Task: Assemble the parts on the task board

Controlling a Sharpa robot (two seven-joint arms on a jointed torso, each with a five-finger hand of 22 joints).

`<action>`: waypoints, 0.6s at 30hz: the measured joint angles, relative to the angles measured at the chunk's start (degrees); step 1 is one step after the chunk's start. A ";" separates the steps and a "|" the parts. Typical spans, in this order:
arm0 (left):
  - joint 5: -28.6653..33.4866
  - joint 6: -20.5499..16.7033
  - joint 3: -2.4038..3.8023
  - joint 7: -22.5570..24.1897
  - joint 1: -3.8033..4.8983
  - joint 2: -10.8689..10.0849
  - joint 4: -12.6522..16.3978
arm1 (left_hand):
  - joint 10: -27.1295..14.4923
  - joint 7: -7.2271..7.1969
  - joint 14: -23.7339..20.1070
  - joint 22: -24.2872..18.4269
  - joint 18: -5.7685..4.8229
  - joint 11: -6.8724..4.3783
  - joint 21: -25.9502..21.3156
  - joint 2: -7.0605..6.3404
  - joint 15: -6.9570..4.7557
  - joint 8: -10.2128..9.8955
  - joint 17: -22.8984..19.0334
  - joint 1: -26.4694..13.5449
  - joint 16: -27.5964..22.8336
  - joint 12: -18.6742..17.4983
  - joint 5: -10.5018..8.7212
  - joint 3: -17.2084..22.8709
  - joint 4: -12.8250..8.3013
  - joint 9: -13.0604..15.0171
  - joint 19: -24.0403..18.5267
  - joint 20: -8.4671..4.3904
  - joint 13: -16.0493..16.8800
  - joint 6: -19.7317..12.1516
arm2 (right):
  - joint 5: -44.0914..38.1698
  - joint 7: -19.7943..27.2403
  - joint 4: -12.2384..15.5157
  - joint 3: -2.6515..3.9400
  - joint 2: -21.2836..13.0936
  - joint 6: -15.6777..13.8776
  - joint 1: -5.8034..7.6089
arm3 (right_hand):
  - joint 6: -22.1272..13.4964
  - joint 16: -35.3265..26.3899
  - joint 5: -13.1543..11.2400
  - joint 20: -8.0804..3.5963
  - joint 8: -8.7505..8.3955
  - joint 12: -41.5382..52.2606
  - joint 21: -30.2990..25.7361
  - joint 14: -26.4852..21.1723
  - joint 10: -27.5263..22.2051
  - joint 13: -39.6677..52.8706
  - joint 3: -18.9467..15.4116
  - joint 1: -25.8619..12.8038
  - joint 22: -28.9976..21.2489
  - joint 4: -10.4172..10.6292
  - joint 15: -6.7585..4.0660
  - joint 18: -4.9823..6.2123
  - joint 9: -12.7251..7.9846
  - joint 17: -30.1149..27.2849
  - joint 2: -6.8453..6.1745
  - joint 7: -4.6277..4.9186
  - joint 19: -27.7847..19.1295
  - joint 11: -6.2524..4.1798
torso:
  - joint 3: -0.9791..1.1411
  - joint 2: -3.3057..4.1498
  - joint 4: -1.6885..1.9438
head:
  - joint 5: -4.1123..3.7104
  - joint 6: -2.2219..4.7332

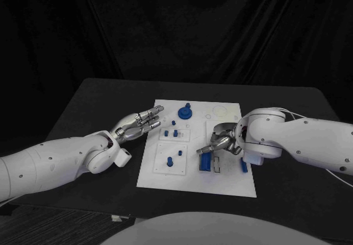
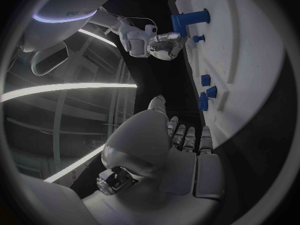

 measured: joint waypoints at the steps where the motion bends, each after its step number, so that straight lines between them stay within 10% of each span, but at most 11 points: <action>1: 0.00 0.05 0.00 0.00 0.00 0.02 0.00 | 0.00 0.00 0.00 -0.01 0.00 0.00 0.00 0.00 0.00 0.00 0.00 0.00 0.00 0.00 0.00 0.00 0.00 0.00 0.00 0.00 0.00 0.00 | 0.00 0.00 -0.04 0.02 0.05 0.08 -0.01 | 0.00 0.00 -0.22 0.00 0.00 0.00 0.00 0.00 0.00 0.00 0.00 0.00 0.00 0.00 0.00 0.00 0.00 0.00 0.00 0.00 0.00 0.00 | 0.00 0.00 0.00 | 0.00 0.00; 18: 0.00 0.70 0.01 0.00 -0.04 0.12 -0.10 | -0.17 0.00 -0.37 0.01 0.00 0.21 0.00 0.30 0.38 0.00 0.00 0.31 0.00 0.00 0.00 0.00 0.00 0.00 -0.47 0.50 0.00 0.00 | -0.06 -0.04 -0.22 0.09 0.35 0.98 -0.22 | -0.53 -0.66 -7.98 0.01 0.99 0.00 -0.87 0.00 0.01 0.00 -0.80 -0.04 0.00 0.83 0.00 0.00 1.55 0.00 0.00 0.51 0.00 0.00 | 0.00 -0.04 -0.02 | 0.12 0.00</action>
